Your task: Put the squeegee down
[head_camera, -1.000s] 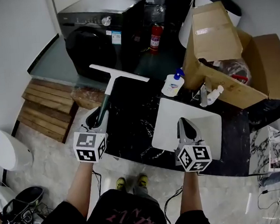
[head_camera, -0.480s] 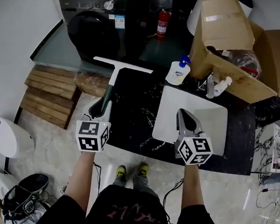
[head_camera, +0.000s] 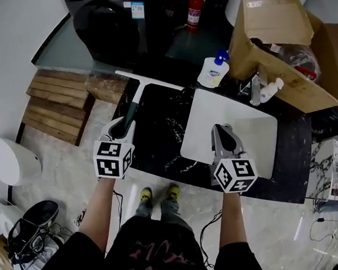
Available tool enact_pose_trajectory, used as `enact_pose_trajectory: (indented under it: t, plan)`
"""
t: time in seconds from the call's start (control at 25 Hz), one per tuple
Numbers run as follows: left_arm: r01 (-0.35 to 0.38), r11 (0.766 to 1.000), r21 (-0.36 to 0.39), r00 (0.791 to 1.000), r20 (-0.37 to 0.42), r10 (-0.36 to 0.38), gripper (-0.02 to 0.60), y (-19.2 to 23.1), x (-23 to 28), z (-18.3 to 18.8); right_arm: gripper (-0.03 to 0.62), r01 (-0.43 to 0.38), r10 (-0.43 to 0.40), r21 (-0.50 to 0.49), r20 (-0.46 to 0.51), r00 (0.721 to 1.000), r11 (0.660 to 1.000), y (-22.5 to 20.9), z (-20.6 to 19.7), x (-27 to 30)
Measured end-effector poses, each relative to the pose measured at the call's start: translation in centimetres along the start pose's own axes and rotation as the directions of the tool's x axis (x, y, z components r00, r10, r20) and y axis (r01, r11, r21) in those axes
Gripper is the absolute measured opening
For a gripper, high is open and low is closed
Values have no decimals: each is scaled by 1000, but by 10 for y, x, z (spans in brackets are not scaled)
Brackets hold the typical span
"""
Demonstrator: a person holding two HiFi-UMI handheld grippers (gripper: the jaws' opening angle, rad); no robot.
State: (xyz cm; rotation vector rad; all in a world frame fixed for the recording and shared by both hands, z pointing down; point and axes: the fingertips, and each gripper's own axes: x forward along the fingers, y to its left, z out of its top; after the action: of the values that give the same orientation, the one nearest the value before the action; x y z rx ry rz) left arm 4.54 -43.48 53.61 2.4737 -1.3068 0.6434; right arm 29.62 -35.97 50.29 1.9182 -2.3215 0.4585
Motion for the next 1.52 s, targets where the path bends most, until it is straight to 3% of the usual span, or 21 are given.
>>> enact_pose_trajectory:
  t: [0.64, 1.52]
  plan:
    - [13, 1000, -15, 989, -148, -15, 100, -15, 27, -56, 11, 22, -20, 44, -45, 999, 999, -20, -29, 1]
    - [12, 1000, 8, 978, -207, -10, 103, -21, 38, -78, 11, 22, -19, 67, -53, 998, 998, -20, -37, 2]
